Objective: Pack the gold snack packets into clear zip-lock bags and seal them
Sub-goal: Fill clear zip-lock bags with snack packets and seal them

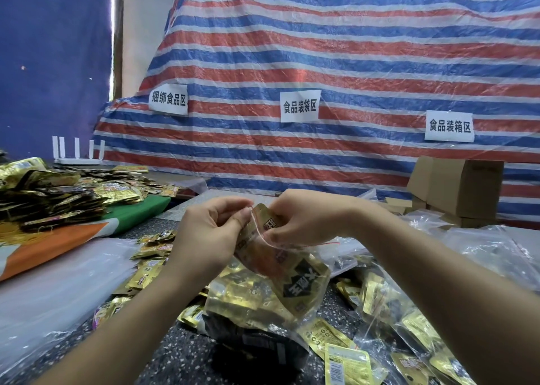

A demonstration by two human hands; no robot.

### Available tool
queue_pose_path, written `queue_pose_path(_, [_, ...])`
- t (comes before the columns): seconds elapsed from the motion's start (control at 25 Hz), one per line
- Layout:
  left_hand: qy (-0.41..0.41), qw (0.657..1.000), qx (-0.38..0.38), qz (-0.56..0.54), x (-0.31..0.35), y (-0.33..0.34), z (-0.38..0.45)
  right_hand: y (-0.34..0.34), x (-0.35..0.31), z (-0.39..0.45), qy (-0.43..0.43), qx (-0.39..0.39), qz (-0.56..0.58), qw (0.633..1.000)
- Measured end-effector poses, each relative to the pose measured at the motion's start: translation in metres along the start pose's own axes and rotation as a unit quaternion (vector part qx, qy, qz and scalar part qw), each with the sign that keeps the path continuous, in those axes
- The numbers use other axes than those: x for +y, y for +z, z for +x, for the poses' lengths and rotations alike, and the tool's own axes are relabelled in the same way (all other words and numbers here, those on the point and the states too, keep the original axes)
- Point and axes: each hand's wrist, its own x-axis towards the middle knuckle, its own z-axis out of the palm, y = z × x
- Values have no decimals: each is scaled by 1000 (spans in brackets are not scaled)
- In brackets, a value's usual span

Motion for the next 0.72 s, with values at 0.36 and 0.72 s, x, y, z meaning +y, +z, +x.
queue_pose_path(0.36, [-48, 994, 50, -84, 2, -3, 7, -4, 5, -10, 3, 142, 170, 975])
queue_pose_path(0.72, [9, 992, 42, -120, 22, 2, 18, -36, 13, -30, -42, 155, 158, 974])
